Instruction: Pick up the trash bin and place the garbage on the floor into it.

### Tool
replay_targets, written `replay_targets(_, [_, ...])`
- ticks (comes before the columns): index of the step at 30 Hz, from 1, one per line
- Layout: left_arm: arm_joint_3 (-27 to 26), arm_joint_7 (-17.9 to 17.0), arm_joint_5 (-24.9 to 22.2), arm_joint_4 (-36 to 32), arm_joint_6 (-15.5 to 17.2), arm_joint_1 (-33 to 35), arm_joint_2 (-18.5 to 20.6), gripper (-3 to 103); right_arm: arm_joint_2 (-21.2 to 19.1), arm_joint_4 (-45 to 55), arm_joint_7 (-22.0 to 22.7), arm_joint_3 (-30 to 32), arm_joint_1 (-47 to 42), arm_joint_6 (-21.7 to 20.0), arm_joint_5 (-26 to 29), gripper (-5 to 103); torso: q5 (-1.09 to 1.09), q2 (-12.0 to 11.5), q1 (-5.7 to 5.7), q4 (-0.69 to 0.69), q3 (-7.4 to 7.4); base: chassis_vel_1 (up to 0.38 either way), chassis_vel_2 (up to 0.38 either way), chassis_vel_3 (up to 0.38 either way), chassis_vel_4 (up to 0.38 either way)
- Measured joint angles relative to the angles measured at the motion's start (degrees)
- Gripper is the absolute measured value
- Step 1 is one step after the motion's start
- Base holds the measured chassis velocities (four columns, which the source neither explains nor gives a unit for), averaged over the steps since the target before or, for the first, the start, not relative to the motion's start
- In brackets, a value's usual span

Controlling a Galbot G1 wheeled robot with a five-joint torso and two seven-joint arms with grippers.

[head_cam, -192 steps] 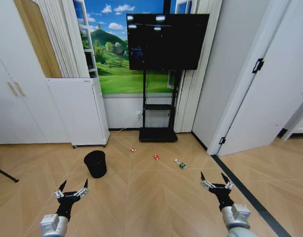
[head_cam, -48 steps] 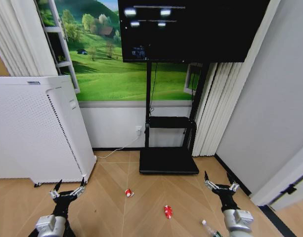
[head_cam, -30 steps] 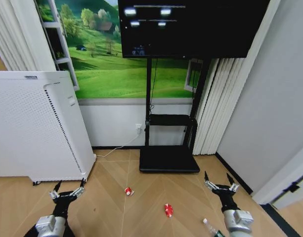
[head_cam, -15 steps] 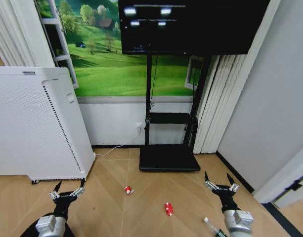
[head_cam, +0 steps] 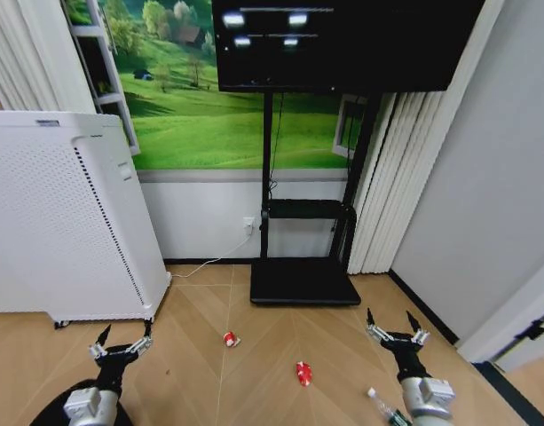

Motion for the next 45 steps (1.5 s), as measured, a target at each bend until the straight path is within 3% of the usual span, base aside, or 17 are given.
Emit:
replay_targets(11, [-0.19,-0.23,0.62,0.4,-0.84,0.4,-0.37,100,-0.03,-0.07,0.1,0.03,0.15,-0.16,0.26,100,-0.01,-2.09,-0.54,-0.01,-1.53,0.0,0.0,0.0,0.0])
replay_targets(16, [-1.31,-0.95,1.48,-0.68,-0.97,6.0,0.08,100,0.26,-0.21,0.11,1.42,-0.23,0.03,0.57,100,0.0,-2.42,-0.7,-0.02,-1.73,0.0,0.0,0.0,0.0])
replay_targets(20, [-3.25,-3.75,1.94,-1.46,-0.29,12.31,-1.46,100,0.49,-0.72,0.14,2.34,-0.25,0.36,0.98,100,0.0,-2.41,-0.7,0.01,-1.7,0.0,0.0,0.0,0.0])
replay_targets(24, [-4.91,-5.82,-0.82,-3.3,1.34,17.83,-3.59,100,1.12,-1.59,0.16,3.39,-0.45,1.23,1.15,100,0.01,-2.31,-0.7,0.0,-1.63,0.0,0.0,0.0,0.0])
replay_targets(26, [-5.34,-8.9,-3.46,-3.43,4.09,21.66,-4.64,100,1.14,-2.5,0.22,3.5,-0.3,1.52,1.22,100,0.01,-2.22,-0.67,-0.01,-1.57,0.0,0.0,0.0,0.0])
replay_targets(30, [-6.24,-10.92,-4.46,-2.7,6.16,23.01,-5.05,102,0.84,-2.8,0.25,3.28,0.23,1.53,1.35,100,0.0,-2.16,-0.65,0.01,-1.53,0.0,0.0,0.0,0.0])
replay_targets(32, [-7.04,-11.9,-7.6,-1.8,9.11,23.8,-5.03,100,0.47,-3.17,0.37,3.06,0.73,1.5,1.51,100,0.01,-2.11,-0.63,0.0,-1.48,0.0,0.0,0.0,0.0])
replay_targets(36, [-7.1,-11.97,-9.89,1.05,9.52,23.7,-4.76,97,0.33,-3.7,0.41,3.08,0.85,1.54,1.77,100,-0.02,-2.06,-0.6,0.0,-1.44,0.0,0.0,0.0,0.0])
replay_targets(38, [-7.1,-9.72,-10.69,1.46,6.92,23.7,-4.84,98,0.36,-3.98,0.41,3.19,0.66,1.71,1.81,100,-0.01,-2.03,-0.59,0.0,-1.42,0.0,0.0,0.0,0.0])
replay_targets(39, [-7.22,-6.08,-9.9,1.76,0.72,23.8,-4.89,99,0.36,-4.3,0.41,3.31,0.52,1.93,1.86,100,-0.01,-2.0,-0.58,-0.01,-1.41,0.0,0.0,0.0,0.0])
replay_targets(40, [-7.22,-6.08,-9.9,1.76,0.72,23.8,-4.89,99,0.36,-4.3,0.41,3.31,0.52,1.93,1.86,100,-0.01,-2.0,-0.58,-0.01,-1.41,0.0,0.0,0.0,0.0])
replay_targets(42, [-8.43,0.09,-6.75,2.48,-10.56,24.3,-5.13,100,0.33,-4.87,0.41,3.48,0.48,2.17,1.98,100,0.02,-1.97,-0.57,-0.02,-1.38,0.0,0.0,0.0,0.0])
replay_targets(43, [-8.43,0.09,-6.75,2.48,-10.56,24.3,-5.13,100,0.33,-4.87,0.41,3.48,0.48,2.17,1.98,100,0.02,-1.97,-0.57,-0.02,-1.38,0.0,0.0,0.0,0.0])
replay_targets(44, [-8.67,1.6,-6.88,3.09,-15.14,25.02,-5.33,102,0.24,-5.06,0.41,3.52,0.55,2.18,2.24,100,0.02,-1.95,-0.57,-0.02,-1.37,0.0,0.0,0.0,0.0])
replay_targets(45, [-8.66,1.8,-7.28,3.24,-15.87,25.18,-5.39,102,0.23,-5.09,0.42,3.53,0.57,2.18,2.28,100,0.01,-1.95,-0.57,-0.02,-1.37,0.0,0.0,0.0,0.0])
